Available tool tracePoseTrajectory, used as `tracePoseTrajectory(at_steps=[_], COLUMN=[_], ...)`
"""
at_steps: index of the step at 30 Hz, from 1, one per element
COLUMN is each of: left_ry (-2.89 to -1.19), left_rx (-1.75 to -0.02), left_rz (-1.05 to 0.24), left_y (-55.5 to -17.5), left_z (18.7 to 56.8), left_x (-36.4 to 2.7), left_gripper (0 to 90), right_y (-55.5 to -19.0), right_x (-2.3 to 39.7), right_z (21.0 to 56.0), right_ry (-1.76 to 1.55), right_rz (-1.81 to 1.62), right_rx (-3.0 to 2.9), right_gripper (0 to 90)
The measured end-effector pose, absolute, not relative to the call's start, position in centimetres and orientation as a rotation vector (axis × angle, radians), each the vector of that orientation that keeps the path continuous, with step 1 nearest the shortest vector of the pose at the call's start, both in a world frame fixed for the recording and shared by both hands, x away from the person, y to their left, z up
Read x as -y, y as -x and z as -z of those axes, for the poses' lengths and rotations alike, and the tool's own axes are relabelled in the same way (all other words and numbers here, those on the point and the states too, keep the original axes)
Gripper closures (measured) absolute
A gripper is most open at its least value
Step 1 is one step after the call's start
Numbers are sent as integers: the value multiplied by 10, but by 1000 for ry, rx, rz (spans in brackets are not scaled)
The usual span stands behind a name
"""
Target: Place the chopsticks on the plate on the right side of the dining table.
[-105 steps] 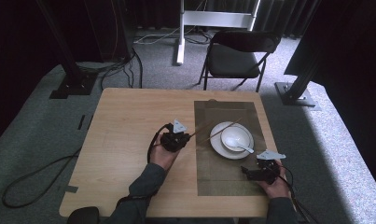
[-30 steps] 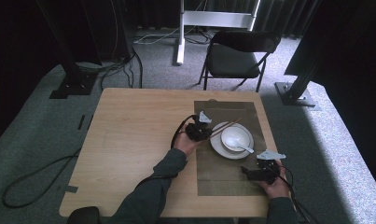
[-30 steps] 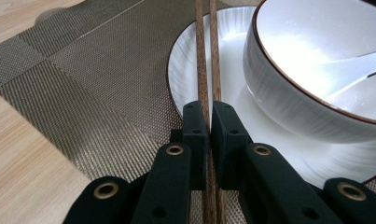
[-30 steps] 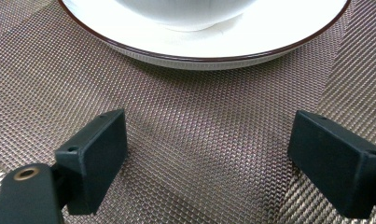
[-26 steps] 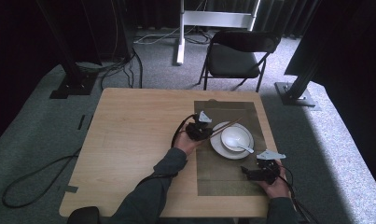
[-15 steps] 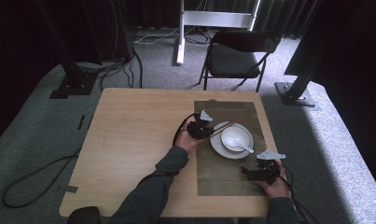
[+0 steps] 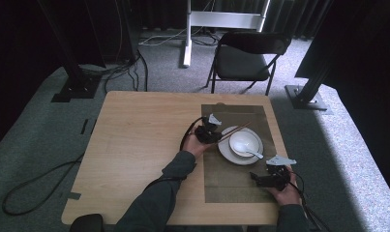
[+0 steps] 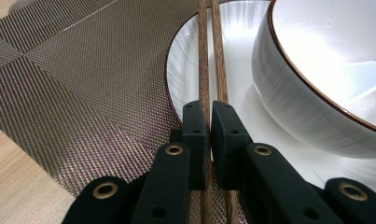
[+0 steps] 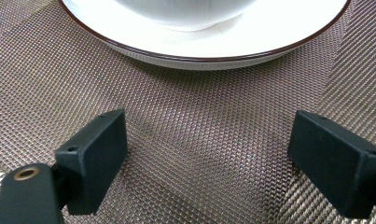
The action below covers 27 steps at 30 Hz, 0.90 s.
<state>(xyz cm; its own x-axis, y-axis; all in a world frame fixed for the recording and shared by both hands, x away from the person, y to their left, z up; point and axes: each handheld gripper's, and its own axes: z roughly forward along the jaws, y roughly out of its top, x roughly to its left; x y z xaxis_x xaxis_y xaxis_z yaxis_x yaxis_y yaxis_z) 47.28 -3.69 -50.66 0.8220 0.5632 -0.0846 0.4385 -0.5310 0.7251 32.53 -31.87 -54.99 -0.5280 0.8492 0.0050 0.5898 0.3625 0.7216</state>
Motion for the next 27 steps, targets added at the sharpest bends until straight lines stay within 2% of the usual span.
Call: tracePoseTrajectory(at_steps=[27], left_ry=[-2203], left_rx=[-725], left_rz=[-178], left_y=[-472], left_z=[505], left_x=[42], left_gripper=[836], right_y=[-325], right_x=[319], right_z=[550], right_ry=[-1260], right_rz=[-968], right_rx=[-2260], right_gripper=[115])
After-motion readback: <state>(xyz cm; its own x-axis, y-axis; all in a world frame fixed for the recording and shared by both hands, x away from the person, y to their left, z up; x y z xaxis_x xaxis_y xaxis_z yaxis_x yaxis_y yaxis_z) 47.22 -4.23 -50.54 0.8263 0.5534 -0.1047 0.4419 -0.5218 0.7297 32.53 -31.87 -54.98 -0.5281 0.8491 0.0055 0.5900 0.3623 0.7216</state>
